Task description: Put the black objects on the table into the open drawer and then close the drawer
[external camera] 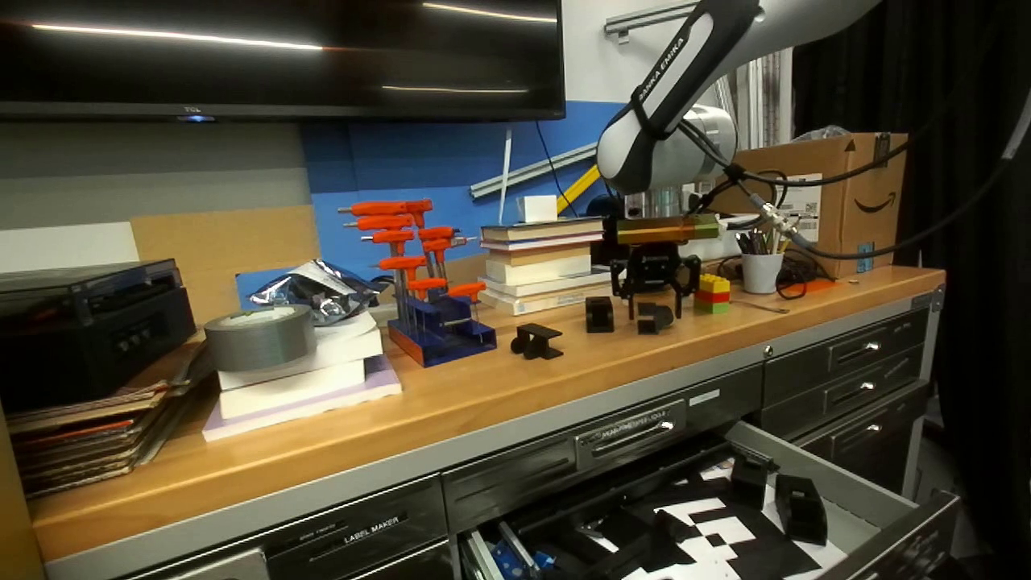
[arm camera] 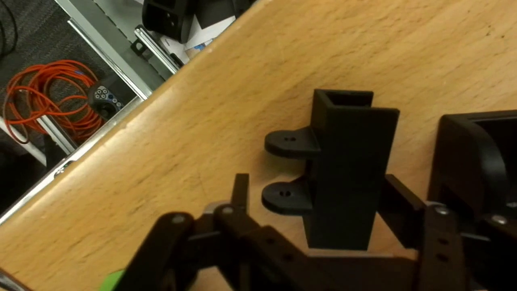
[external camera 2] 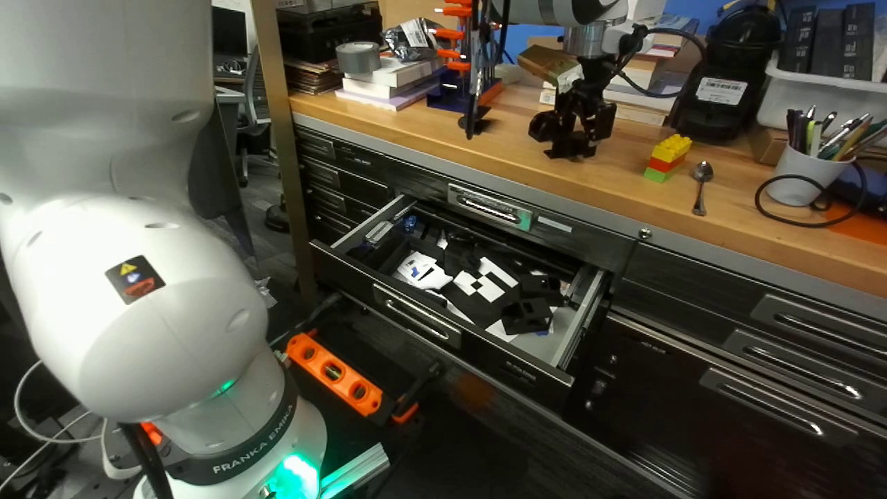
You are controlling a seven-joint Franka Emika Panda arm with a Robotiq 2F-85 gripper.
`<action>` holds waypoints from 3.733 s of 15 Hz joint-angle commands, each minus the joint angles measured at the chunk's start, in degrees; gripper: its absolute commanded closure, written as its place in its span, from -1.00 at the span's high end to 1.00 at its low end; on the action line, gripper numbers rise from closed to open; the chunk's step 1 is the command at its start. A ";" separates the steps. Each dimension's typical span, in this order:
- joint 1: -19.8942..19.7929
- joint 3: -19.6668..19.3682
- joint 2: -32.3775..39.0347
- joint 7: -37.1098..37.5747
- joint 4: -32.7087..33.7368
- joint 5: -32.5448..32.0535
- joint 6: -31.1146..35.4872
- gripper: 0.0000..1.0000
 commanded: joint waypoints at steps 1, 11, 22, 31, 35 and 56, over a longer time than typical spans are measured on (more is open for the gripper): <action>0.65 -0.73 1.28 -0.67 3.25 1.46 -3.44 0.07; 0.54 -0.90 -2.79 -0.65 -0.47 2.11 -8.63 -0.46; -2.23 -4.62 -20.03 2.01 -29.19 -0.44 -6.83 -0.46; -1.72 -1.87 -13.66 -0.63 -39.07 1.05 1.60 -0.46; 0.03 -0.11 -7.64 -0.77 -38.75 1.24 8.84 -0.46; 4.78 -0.38 -0.53 -3.95 -41.10 6.42 33.79 0.86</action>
